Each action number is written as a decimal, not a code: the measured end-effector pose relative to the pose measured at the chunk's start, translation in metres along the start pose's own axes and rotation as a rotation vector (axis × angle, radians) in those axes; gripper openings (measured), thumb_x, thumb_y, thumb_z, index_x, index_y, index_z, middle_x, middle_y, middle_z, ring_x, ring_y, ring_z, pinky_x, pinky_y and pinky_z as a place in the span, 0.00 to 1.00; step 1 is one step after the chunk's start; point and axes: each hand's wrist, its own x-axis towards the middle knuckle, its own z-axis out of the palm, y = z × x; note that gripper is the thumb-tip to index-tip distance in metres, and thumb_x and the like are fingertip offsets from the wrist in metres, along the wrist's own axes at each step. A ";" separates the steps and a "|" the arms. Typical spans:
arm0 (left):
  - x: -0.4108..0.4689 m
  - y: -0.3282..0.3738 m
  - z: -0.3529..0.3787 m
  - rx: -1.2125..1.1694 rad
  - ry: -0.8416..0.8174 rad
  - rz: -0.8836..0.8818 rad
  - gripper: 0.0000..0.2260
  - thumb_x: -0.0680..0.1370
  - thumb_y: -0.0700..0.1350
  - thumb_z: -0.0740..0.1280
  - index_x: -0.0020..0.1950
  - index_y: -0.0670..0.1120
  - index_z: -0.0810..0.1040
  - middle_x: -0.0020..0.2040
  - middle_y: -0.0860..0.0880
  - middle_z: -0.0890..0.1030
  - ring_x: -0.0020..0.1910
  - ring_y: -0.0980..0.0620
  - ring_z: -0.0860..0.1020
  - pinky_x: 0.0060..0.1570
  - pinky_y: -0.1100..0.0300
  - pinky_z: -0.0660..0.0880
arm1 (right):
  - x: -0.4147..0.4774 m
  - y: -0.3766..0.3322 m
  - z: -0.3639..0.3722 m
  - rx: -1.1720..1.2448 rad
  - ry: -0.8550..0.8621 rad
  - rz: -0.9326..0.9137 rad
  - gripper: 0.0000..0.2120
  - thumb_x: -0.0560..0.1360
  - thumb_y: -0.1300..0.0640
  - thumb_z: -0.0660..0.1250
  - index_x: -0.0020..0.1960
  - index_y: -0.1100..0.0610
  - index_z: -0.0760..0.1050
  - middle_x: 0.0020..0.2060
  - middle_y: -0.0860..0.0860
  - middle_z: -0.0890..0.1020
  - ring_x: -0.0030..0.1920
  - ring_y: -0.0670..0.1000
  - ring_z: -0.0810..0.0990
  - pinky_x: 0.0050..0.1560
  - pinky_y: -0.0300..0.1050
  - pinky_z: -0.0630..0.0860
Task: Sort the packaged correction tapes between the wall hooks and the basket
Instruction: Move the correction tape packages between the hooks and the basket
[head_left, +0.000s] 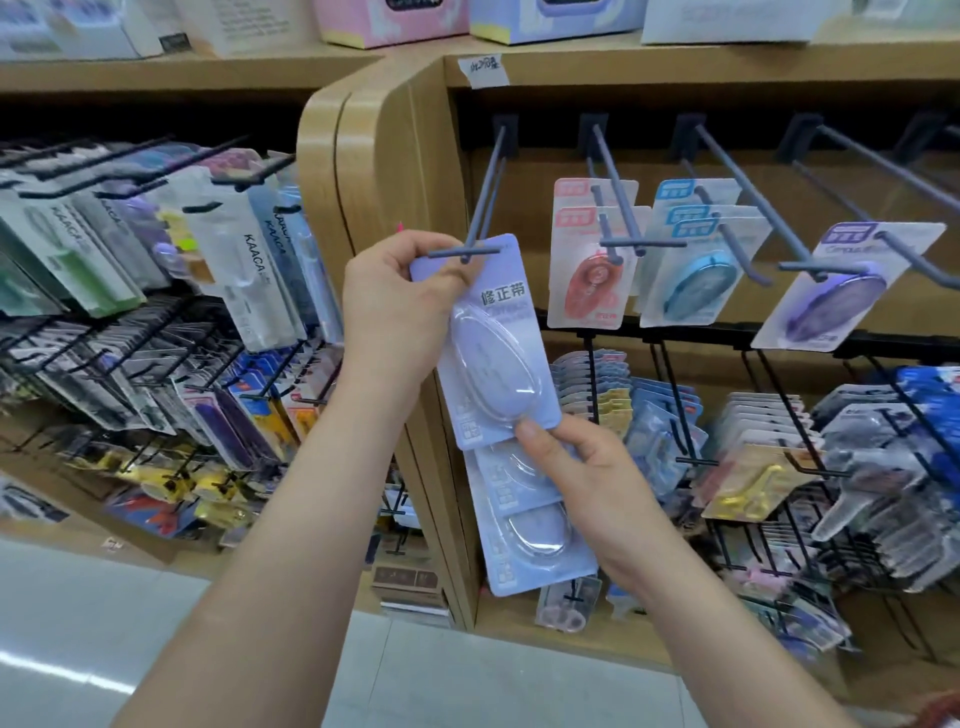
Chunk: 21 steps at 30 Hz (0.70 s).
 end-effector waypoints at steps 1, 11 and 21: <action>0.000 0.000 -0.001 -0.032 -0.012 -0.026 0.07 0.74 0.40 0.74 0.40 0.50 0.80 0.38 0.52 0.79 0.38 0.56 0.76 0.38 0.61 0.72 | -0.001 0.000 0.001 0.010 0.000 0.006 0.10 0.73 0.44 0.66 0.42 0.47 0.85 0.42 0.46 0.85 0.46 0.46 0.82 0.52 0.46 0.77; -0.004 -0.001 -0.001 -0.060 -0.039 -0.032 0.04 0.77 0.42 0.72 0.46 0.52 0.80 0.42 0.52 0.82 0.41 0.57 0.80 0.42 0.60 0.76 | -0.002 0.007 0.014 0.089 0.055 0.013 0.12 0.72 0.46 0.67 0.41 0.51 0.85 0.42 0.52 0.86 0.45 0.48 0.84 0.52 0.48 0.79; -0.070 -0.027 -0.014 -0.075 -0.114 -0.132 0.25 0.74 0.40 0.75 0.66 0.59 0.73 0.43 0.49 0.85 0.43 0.54 0.84 0.43 0.65 0.79 | 0.000 0.007 0.008 -0.021 0.176 -0.087 0.09 0.80 0.55 0.65 0.48 0.48 0.84 0.46 0.42 0.86 0.50 0.40 0.82 0.53 0.34 0.76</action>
